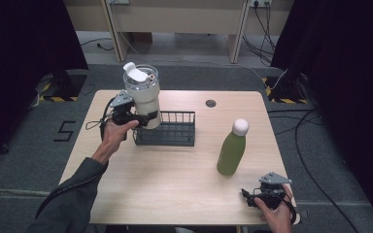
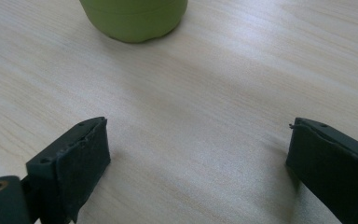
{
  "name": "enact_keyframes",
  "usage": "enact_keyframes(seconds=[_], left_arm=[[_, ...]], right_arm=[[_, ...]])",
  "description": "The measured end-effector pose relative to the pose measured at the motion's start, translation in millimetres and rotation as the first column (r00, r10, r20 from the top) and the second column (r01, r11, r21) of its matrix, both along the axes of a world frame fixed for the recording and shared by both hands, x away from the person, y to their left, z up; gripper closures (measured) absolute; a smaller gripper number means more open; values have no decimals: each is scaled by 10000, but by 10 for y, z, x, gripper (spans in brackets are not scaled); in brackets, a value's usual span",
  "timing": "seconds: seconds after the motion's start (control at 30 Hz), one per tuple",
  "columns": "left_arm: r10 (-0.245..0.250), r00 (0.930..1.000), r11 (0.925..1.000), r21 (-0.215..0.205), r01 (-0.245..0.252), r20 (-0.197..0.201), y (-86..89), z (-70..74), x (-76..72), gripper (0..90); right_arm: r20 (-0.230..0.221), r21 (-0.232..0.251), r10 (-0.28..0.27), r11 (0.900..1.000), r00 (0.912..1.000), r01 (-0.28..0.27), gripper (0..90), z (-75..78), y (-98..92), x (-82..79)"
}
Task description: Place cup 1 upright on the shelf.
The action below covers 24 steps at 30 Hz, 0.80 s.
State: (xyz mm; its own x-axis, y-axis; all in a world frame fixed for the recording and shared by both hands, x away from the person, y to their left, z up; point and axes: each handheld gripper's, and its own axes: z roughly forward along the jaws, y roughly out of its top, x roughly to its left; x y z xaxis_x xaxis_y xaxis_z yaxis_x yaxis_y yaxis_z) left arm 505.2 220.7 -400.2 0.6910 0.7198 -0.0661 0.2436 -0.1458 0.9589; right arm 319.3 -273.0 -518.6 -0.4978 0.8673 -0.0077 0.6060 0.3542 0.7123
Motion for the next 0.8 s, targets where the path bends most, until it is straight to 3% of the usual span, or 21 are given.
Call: enact_keyframes(seconds=[0.8], left_arm=[[563, 9983, 9982, 208, -560, -166, 69, -203, 91, 114]], right_arm=[[2, -1, 3, 10000, 10000, -3, 61, 0, 0, 1]])
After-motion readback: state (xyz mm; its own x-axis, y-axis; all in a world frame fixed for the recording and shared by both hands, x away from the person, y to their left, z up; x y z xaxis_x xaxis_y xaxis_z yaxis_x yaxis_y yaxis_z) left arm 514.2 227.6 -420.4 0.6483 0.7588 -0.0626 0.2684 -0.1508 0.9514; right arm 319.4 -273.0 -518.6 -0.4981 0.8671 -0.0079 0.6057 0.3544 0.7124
